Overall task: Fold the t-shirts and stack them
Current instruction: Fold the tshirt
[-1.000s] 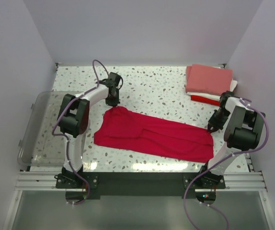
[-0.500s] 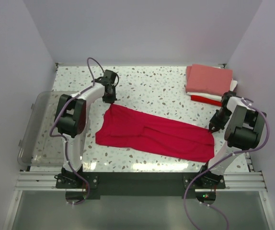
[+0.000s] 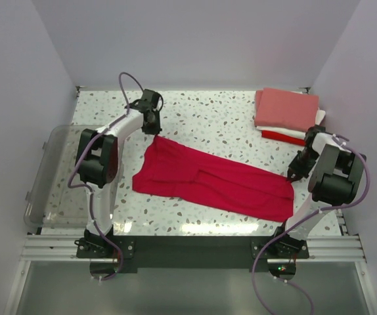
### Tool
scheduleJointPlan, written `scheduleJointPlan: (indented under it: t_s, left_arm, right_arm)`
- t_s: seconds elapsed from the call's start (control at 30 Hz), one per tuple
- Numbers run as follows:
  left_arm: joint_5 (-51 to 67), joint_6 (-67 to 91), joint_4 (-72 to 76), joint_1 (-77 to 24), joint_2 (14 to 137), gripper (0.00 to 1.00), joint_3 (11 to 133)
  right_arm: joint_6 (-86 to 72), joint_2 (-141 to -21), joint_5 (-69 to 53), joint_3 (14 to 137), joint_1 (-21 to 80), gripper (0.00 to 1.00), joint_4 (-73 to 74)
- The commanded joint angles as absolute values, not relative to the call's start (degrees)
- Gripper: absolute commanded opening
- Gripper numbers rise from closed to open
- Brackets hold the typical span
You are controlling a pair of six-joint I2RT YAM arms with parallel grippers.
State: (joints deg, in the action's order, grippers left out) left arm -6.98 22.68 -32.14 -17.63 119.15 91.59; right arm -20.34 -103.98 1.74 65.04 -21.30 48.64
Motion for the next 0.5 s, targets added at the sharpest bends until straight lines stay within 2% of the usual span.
scheduleJointPlan:
  t_s: [0.0,0.07,0.1,0.17,0.2,0.3,0.47]
  left_arm:
    - [-6.86,20.30,-30.75,-16.79,119.53,0.24,98.77]
    - [-7.56,20.56,-31.99,-16.96,119.36,0.48,100.80]
    - [-7.91,20.74,-33.04,-16.96,118.49,0.66,102.03]
    - [-9.05,21.79,-34.27,-17.23,117.17,0.76,102.48]
    - [-9.23,22.32,-36.02,-17.66,115.68,0.82,102.22]
    - [-8.79,25.48,-38.75,-19.94,111.29,0.87,97.76]
    - [-4.23,31.63,-38.93,-25.83,104.07,0.91,85.45]
  right_arm:
    - [-19.95,-103.72,3.69,65.83,-22.32,0.00,46.32]
    - [-19.78,-103.01,3.60,65.92,-22.33,0.03,46.49]
    - [-19.69,-102.57,3.60,66.00,-22.24,0.11,46.49]
    - [-19.69,-101.17,3.43,66.18,-22.24,0.18,46.49]
    - [-19.69,-100.81,2.99,66.27,-22.32,0.28,46.67]
    - [-19.86,-99.67,2.90,66.53,-22.24,0.47,47.37]
    - [-19.78,-93.01,5.53,66.71,-20.05,0.55,47.20]
